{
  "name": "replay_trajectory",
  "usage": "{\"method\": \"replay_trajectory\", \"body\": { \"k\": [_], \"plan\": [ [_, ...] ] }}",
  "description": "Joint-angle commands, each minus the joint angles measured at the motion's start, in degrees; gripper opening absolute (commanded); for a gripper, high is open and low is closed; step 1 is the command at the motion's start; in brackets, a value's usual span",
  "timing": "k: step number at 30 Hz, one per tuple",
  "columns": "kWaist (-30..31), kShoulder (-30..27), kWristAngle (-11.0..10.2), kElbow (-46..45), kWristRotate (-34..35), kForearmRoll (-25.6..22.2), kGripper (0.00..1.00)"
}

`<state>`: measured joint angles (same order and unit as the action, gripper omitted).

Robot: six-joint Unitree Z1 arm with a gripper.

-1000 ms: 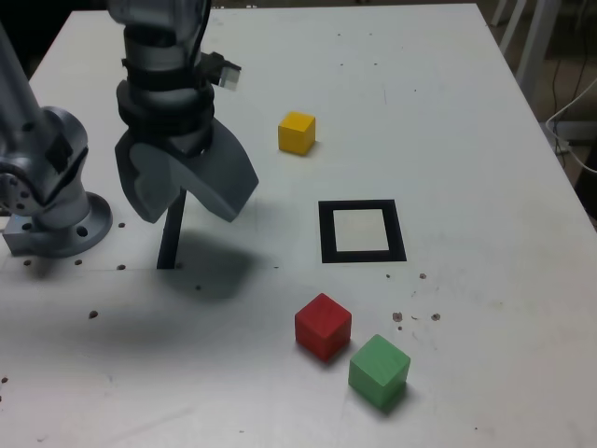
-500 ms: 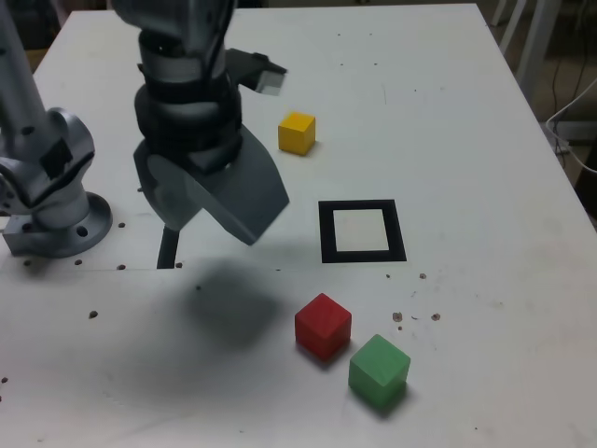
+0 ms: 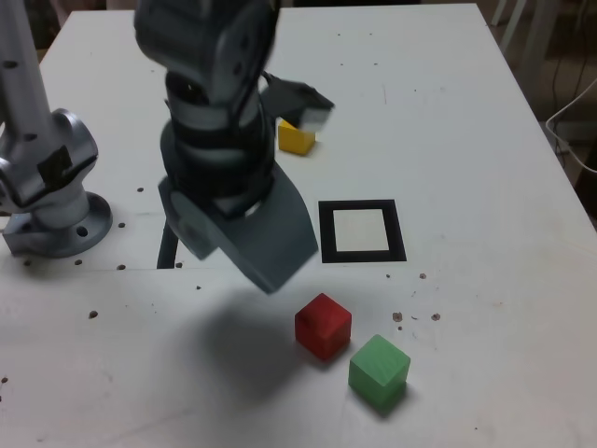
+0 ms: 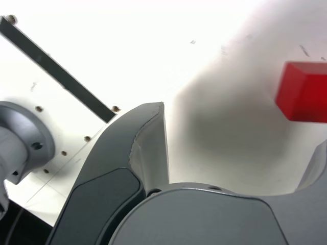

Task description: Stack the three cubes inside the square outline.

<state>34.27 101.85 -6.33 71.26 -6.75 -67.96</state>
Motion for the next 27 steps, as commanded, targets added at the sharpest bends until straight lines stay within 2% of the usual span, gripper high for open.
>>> {"method": "replay_trajectory", "body": {
  "k": [1,27],
  "plan": [
    [0.9,1.2,-0.2,1.0,-0.3,-0.3,0.99],
    [3.9,9.4,0.4,7.3,0.1,0.7,0.98]
  ]
}}
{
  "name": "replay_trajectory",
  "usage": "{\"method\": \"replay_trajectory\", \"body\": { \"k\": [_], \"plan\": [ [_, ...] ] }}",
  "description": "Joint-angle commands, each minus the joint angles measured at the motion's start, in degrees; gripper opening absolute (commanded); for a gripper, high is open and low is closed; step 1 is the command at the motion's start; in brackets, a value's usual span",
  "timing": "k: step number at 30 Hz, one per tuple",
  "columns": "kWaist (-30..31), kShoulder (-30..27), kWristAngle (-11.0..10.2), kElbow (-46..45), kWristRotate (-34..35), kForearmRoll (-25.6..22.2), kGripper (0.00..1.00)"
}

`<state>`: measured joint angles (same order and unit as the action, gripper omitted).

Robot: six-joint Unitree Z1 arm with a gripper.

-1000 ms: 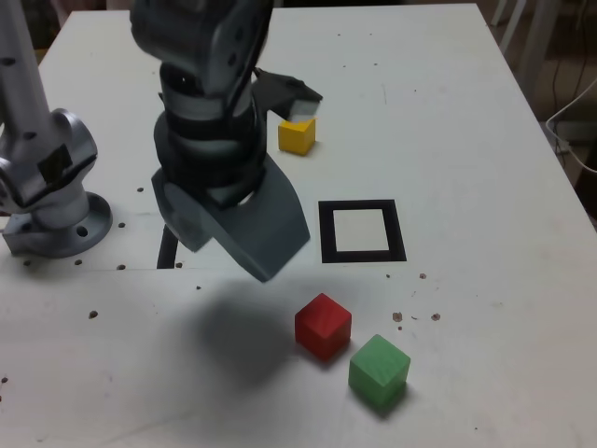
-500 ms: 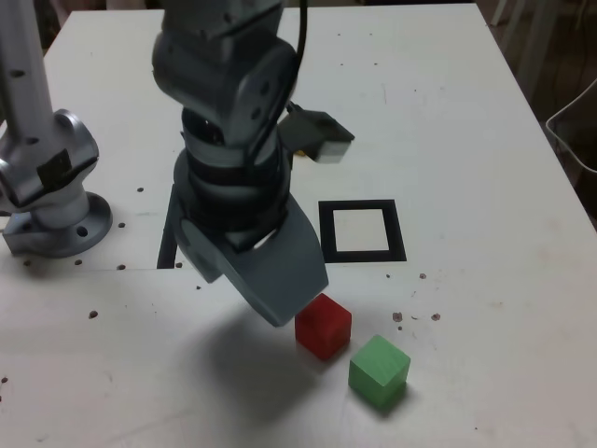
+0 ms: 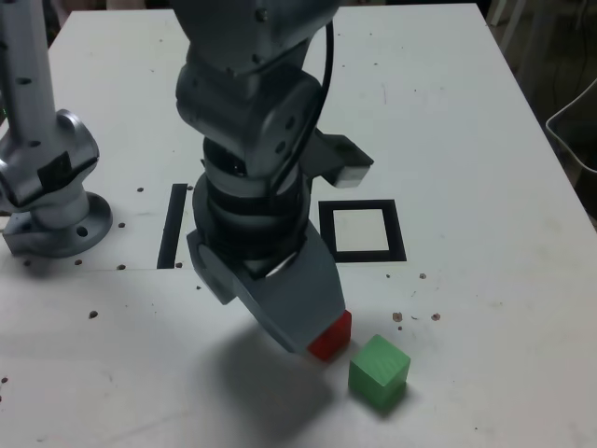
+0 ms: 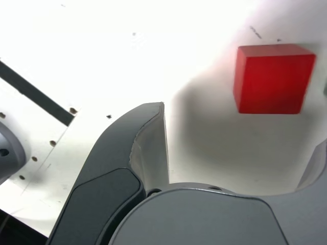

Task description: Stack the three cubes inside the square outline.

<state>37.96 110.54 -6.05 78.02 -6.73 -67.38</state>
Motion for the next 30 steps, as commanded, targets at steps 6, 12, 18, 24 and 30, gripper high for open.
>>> {"method": "replay_trajectory", "body": {
  "k": [6,12,18,24,30],
  "plan": [
    [0.3,2.7,0.4,1.3,0.1,0.9,0.98],
    [-0.1,4.3,0.4,1.8,0.1,1.3,0.98],
    [-1.2,5.1,0.4,1.7,0.1,1.5,0.97],
    [-2.9,5.9,0.3,1.4,-0.4,2.0,0.97],
    [-3.7,6.6,0.3,1.4,-0.8,2.7,0.97]
  ]
}}
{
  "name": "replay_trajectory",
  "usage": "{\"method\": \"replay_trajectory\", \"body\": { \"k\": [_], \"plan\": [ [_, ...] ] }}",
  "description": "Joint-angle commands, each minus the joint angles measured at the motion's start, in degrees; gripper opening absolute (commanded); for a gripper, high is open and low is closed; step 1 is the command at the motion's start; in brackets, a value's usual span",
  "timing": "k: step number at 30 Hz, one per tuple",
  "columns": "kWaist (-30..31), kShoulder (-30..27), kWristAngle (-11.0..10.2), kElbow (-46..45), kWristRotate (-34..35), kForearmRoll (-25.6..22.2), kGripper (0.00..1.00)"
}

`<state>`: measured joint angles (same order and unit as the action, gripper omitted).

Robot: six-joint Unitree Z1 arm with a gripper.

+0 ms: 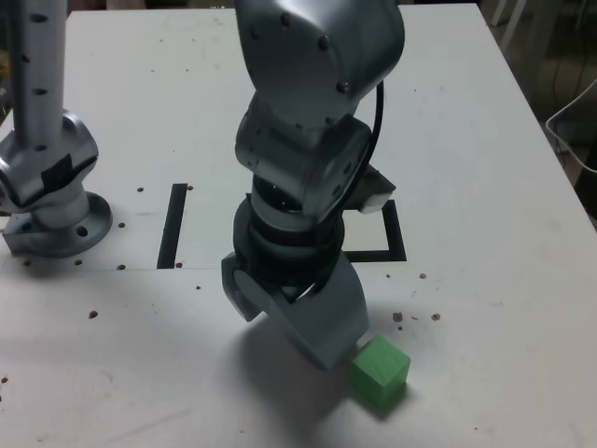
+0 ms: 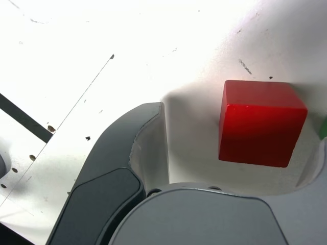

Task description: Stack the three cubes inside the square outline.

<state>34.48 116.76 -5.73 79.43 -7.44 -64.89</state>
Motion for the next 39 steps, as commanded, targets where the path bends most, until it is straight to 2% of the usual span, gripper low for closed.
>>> {"method": "replay_trajectory", "body": {
  "k": [1,8,13,17,23,26,39],
  "plan": [
    [-0.2,0.5,0.1,0.0,-0.1,0.4,0.97],
    [-0.6,1.5,0.9,-0.1,-0.2,0.9,0.93],
    [-0.8,2.2,1.7,0.1,-0.3,1.1,0.85],
    [-1.0,2.4,1.8,0.1,-0.3,1.5,0.70],
    [-1.0,2.3,1.0,0.2,-0.1,2.0,0.40],
    [-1.0,2.1,0.6,0.2,-0.1,2.1,0.31],
    [-1.0,1.8,-0.4,0.2,0.0,1.0,0.30]
  ]
}}
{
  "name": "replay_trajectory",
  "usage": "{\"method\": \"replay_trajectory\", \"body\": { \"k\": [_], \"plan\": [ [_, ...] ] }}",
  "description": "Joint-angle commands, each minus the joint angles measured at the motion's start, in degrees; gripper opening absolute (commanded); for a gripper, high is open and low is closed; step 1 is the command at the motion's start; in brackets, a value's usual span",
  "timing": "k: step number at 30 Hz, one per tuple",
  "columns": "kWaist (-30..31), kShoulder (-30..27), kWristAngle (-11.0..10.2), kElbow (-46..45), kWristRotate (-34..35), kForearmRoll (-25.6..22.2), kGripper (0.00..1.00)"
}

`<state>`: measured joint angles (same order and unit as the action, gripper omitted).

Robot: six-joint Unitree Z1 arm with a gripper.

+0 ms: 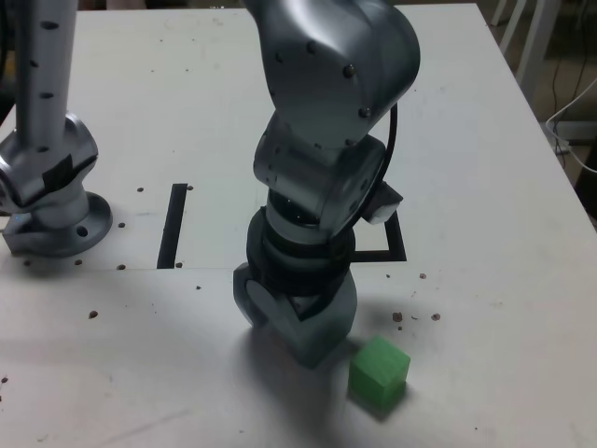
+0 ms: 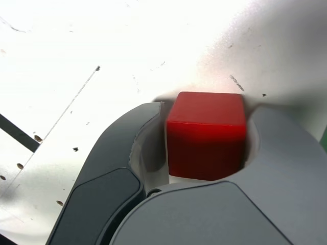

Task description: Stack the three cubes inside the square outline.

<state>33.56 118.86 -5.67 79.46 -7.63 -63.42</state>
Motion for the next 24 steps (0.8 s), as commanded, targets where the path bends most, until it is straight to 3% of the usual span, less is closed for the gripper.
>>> {"method": "replay_trajectory", "body": {
  "k": [1,15,19,24],
  "plan": [
    [-0.1,-0.4,-0.7,0.2,0.3,-0.7,0.30],
    [-6.5,-2.1,-2.3,6.1,2.1,-9.3,0.30],
    [-10.6,-2.1,-1.1,9.4,2.1,-11.6,0.30],
    [-16.3,-1.8,1.9,11.1,2.3,-12.0,0.30]
  ]
}}
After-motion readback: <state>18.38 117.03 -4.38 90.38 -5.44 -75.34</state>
